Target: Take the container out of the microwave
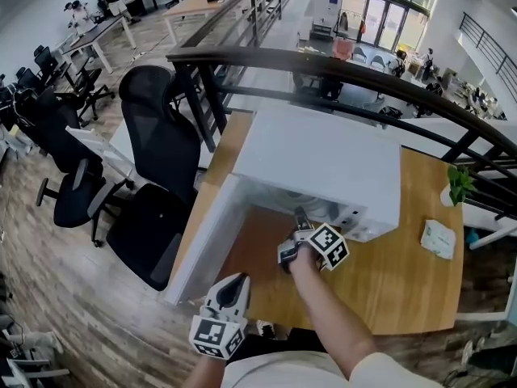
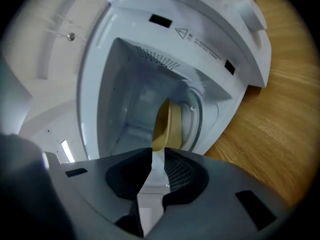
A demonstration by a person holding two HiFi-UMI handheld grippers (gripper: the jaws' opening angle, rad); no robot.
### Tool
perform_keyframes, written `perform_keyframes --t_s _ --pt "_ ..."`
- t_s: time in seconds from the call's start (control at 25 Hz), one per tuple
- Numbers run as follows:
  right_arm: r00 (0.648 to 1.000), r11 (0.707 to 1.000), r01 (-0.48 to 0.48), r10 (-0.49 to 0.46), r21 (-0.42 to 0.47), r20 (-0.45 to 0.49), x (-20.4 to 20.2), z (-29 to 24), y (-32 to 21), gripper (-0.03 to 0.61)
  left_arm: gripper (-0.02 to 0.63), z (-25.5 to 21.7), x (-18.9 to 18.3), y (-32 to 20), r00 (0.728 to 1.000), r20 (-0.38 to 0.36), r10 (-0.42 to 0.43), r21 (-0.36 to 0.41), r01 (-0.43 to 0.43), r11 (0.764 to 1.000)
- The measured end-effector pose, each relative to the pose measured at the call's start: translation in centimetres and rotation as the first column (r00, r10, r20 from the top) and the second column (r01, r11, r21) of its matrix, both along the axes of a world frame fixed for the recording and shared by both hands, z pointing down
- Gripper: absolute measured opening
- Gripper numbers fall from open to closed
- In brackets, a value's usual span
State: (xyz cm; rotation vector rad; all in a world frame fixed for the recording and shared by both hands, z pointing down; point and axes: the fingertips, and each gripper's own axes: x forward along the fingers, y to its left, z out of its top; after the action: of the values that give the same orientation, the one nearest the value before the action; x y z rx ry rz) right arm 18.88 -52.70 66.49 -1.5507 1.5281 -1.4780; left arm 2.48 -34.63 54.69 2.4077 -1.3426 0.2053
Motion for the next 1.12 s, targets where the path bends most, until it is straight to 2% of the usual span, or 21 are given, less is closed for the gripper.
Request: perform_keyframes --t_s 0.44,0.68,0.96,1.12 --pt "0.994 0.992 -0.107 0.108 -0.064 0.016 1.3 2.5 -5.0 0.095 0.044 1.1 -0.5 -1.8 0.999 0.015 -0.032 -0.02 0.032 0.999" --pt "0.994 0.991 -0.107 0.108 -0.076 0.007 1.4 2.9 -6.1 0.094 0.044 1.8 -0.5 -2.1 1.0 0.013 -0.024 -0.03 0.025 0.999" --pt "0.994 0.99 -0.113 0.112 -0.086 -0.017 1.5 3.0 -5.9 0.043 0.044 1.9 -0.6 -1.8 1.0 0.019 -0.013 -0.038 0.014 0.999" --pt "0.994 0.992 -0.105 0.104 -0.068 -0.023 1.7 2.3 -5.2 0.04 0.044 1.8 -0.7 -1.7 1.0 0.011 -0.005 -0.031 0.005 0.999"
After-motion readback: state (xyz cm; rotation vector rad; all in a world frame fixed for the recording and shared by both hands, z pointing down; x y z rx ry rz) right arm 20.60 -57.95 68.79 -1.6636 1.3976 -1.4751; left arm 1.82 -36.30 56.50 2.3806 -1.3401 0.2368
